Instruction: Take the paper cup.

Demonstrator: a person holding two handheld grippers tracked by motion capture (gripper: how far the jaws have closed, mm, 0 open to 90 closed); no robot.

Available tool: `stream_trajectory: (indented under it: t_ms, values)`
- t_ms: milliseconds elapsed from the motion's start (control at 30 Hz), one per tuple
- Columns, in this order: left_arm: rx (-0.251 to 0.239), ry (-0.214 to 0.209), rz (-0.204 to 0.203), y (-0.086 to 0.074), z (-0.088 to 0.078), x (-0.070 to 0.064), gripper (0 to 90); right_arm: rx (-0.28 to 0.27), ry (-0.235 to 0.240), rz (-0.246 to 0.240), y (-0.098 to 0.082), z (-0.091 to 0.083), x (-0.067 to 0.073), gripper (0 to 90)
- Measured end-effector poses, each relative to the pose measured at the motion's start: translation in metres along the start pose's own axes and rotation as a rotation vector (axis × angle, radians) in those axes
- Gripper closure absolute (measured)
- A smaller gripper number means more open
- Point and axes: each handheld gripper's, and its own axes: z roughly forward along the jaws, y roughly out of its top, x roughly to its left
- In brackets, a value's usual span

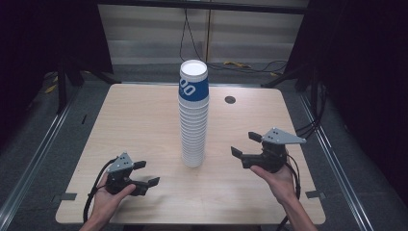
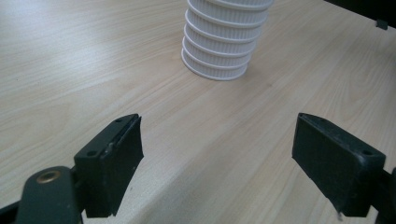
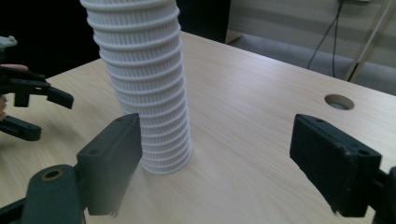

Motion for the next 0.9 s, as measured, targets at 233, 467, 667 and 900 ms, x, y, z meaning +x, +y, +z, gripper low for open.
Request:
stream_trajectory:
  t_ms: [233, 467, 667, 900]
  values:
    - [0.001, -0.006, 0.018, 0.0, 0.0, -0.002, 16.2, -0.02, 0.052, -0.013, 0.015, 0.008, 0.007, 18.7]
    - [-0.003, -0.009, 0.024, 0.001, 0.001, -0.004, 16.2, -0.04, 0.084, -0.025, 0.033, 0.01, 0.009, 20.7]
    - [-0.003, -0.02, 0.033, 0.002, 0.002, -0.004, 16.2, -0.058, 0.123, -0.007, 0.05, 0.014, 0.008, 20.5]
    - [-0.004, -0.016, 0.035, 0.003, 0.003, -0.003, 16.2, -0.088, 0.168, -0.01, 0.07, 0.017, 0.011, 20.1]
